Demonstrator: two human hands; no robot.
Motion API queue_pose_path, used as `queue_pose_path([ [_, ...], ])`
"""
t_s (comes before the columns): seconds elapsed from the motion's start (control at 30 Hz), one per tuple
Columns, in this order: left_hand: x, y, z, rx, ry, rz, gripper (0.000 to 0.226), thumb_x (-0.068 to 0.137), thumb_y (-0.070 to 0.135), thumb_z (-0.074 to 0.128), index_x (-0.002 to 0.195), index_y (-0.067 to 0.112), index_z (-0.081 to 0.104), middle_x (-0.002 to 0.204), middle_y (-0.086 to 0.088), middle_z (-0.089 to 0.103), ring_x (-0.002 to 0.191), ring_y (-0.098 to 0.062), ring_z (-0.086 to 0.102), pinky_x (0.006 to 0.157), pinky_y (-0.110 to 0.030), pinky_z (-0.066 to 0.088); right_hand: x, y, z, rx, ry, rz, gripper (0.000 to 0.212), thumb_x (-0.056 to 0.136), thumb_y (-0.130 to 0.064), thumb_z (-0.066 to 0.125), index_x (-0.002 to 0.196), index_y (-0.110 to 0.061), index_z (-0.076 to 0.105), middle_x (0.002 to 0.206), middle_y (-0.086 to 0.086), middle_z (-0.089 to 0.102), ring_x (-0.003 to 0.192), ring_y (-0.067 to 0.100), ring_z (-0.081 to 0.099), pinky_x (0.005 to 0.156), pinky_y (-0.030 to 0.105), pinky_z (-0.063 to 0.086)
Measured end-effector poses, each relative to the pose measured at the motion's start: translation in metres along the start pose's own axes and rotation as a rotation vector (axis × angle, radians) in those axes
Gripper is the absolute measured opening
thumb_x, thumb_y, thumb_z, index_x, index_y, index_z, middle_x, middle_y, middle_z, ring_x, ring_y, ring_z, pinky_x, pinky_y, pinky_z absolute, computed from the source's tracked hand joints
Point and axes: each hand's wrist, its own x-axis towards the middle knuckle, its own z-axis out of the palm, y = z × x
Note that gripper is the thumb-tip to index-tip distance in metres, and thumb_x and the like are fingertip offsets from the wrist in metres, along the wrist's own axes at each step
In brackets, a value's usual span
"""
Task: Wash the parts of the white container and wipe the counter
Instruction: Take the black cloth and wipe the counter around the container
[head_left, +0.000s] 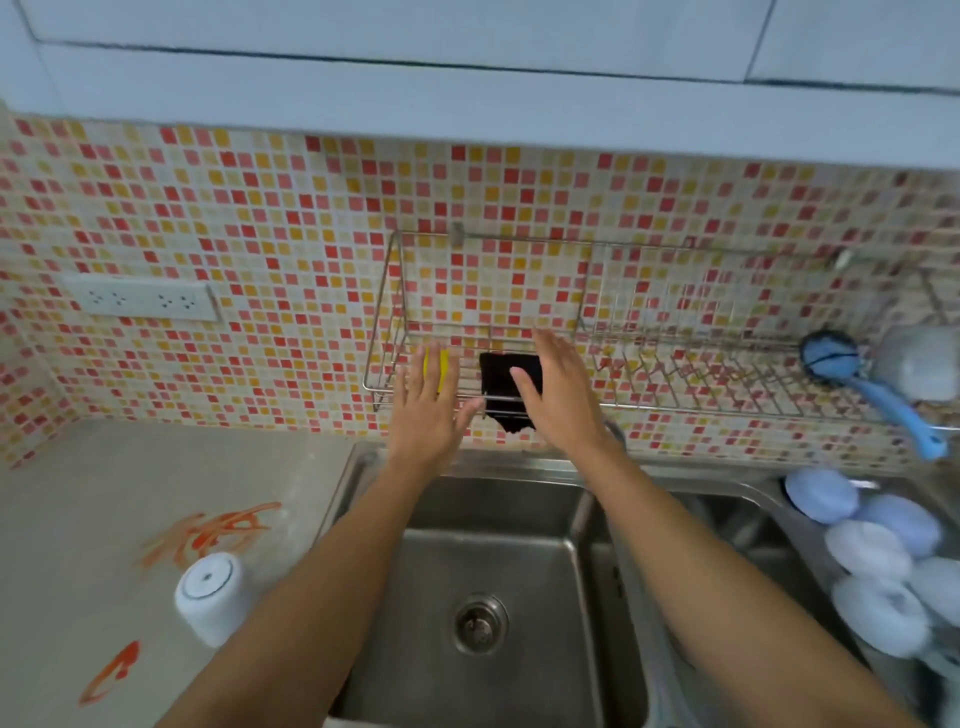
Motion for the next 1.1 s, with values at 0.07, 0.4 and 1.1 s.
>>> queue_pose_path([
  [0.07,0.002,-0.004,0.004,0.028,-0.008,-0.016,0.080,0.089,0.066,-0.007,0.153,0.018,-0.014,0.157,-0.007,-0.027,0.145,-0.024,-0.025,0.120,-0.046,-0.009,0.022,0.008,0.005,0.001,-0.106,0.043,0.072,0.097,-0.048,0.047,0.154,-0.020,0.013,0.159,0.006,0.024,0.145,0.027,0.022,0.118,0.046,0.023],
  [0.4,0.000,-0.007,0.011,0.011,0.047,0.000,0.082,0.094,0.069,0.018,0.154,0.021,-0.011,0.161,-0.001,-0.019,0.147,-0.019,-0.021,0.116,-0.038,-0.023,0.086,0.022,0.058,-0.214,-0.830,0.372,0.113,0.070,-0.082,0.052,0.155,-0.025,0.004,0.161,0.012,-0.006,0.145,0.044,-0.008,0.115,0.064,0.006],
  [1.1,-0.055,-0.041,-0.027,-0.202,0.073,-0.034,0.071,0.097,0.060,0.034,0.155,0.030,0.007,0.161,0.009,-0.003,0.147,-0.010,-0.011,0.117,-0.035,-0.011,-0.010,-0.023,-0.022,1.904,-0.218,0.774,0.048,0.087,-0.025,0.055,0.132,-0.008,0.055,0.129,0.017,0.061,0.119,0.032,0.058,0.100,0.045,0.045],
])
